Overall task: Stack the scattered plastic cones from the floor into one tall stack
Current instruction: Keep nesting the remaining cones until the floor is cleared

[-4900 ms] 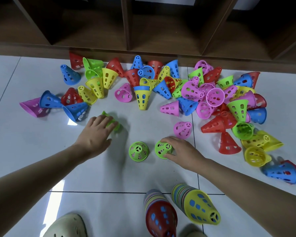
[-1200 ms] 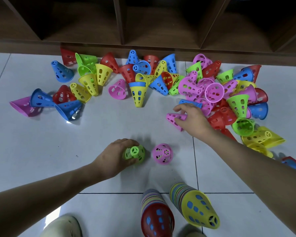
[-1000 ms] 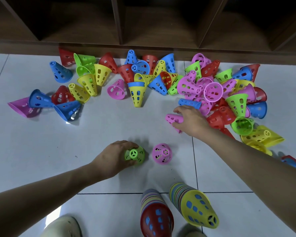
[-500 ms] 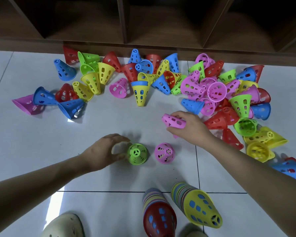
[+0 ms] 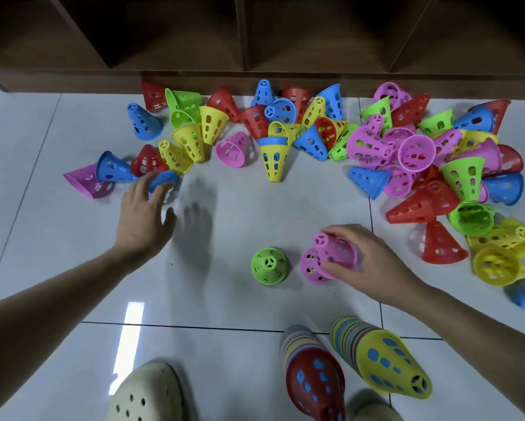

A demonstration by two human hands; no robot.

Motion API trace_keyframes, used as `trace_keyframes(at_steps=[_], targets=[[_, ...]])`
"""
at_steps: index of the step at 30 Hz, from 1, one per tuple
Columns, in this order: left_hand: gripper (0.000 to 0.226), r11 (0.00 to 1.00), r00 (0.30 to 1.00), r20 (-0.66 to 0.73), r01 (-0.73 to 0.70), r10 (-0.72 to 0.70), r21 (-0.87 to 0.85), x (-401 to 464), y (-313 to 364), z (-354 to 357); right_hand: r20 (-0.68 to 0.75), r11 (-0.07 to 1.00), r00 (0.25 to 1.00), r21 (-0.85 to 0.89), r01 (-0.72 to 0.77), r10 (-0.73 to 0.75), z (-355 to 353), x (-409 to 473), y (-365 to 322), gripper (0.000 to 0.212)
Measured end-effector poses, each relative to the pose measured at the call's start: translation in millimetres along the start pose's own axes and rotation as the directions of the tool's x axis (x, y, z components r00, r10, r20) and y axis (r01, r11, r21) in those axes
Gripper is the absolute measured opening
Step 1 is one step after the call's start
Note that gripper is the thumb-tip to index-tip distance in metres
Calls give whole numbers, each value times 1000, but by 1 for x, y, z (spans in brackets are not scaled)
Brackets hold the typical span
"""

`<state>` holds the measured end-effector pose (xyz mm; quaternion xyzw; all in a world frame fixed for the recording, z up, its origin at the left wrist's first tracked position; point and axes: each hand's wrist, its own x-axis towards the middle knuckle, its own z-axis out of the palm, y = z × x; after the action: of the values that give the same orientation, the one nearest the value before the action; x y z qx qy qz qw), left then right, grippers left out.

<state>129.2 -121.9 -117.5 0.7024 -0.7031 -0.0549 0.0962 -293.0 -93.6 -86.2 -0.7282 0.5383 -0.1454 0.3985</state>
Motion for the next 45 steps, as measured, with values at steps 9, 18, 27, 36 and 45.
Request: trace_keyframes(at_steps=[9, 18, 27, 36, 45], targets=[[73, 963, 963, 134, 249, -235, -99, 22, -20, 3, 181, 988, 980, -112, 108, -87, 19, 0, 32, 51], [44, 938, 789, 506, 307, -347, 164, 38, 5, -6, 166, 981, 974, -96, 168, -151, 25, 41, 31, 44], [38, 955, 974, 220, 106, -44, -278, -8, 57, 12, 139, 993, 985, -41, 108, -102, 37, 84, 8, 41], [40, 619, 973, 213, 111, 94, -778, -54, 140, -10, 120, 989, 988, -96, 111, -99, 4, 120, 6, 57], [44, 765, 898, 241, -145, 367, -628, -51, 119, 35, 452, 344, 788, -725, 597, -417, -9, 190, -20, 48]])
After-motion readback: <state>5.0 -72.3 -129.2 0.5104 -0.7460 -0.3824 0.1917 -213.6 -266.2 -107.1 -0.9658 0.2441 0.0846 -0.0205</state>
